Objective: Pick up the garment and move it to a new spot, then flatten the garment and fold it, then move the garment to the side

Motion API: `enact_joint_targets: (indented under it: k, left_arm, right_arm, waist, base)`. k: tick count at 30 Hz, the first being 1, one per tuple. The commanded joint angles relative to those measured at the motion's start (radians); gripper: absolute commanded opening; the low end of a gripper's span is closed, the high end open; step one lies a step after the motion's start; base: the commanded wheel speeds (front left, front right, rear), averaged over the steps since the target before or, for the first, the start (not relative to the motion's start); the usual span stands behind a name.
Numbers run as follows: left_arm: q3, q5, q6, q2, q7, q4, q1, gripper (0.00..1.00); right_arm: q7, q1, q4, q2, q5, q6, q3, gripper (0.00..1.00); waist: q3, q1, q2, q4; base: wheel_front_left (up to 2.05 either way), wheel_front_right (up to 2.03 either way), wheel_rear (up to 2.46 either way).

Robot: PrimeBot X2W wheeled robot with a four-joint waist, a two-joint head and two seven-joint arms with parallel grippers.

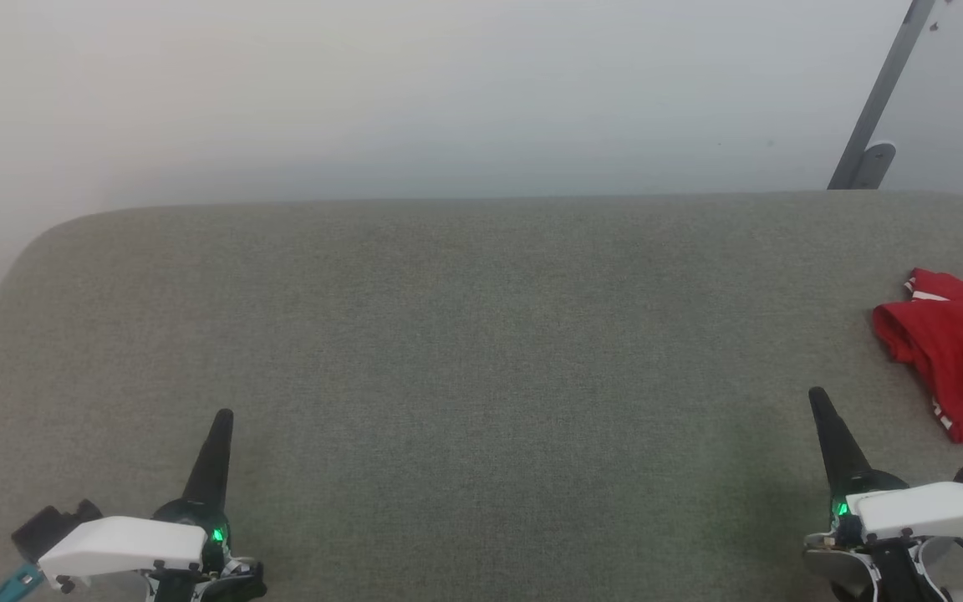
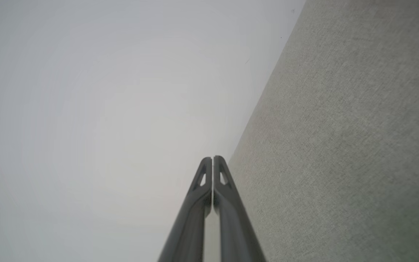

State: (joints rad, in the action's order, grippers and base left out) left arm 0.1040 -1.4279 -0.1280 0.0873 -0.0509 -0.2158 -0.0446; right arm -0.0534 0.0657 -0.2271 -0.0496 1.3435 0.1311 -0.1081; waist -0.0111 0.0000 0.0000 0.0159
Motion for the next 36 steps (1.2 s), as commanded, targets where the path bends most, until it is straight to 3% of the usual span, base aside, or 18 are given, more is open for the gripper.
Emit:
enact_joint_targets:
  k: [1,30,36]
  left_arm:
    - [0.005,-0.017,-0.004,-0.001,-0.006,-0.001,-0.018,0.00]
    - [0.010,-0.187,-0.005,-0.037,-0.065,-0.031,-0.069,0.00]
    - [0.010,-0.188,-0.005,-0.038,-0.065,-0.031,-0.071,0.00]
  right_arm:
    - [-0.008,0.013,0.003,-0.001,0.024,0.000,-0.004,0.00]
    - [-0.064,0.047,-0.020,-0.001,0.271,0.000,-0.007,0.00]
    - [-0.064,0.047,-0.020,-0.001,0.271,0.000,-0.007,0.00]
  waist:
    - [0.001,0.0000,0.0000,-0.001]
    - [0.014,0.0000,0.0000,-0.015]
    - [0.014,0.0000,0.0000,-0.016]
  base:
    - [0.00,0.00,0.00]
    - [0.00,0.00,0.00]
    - [0.00,0.00,0.00]
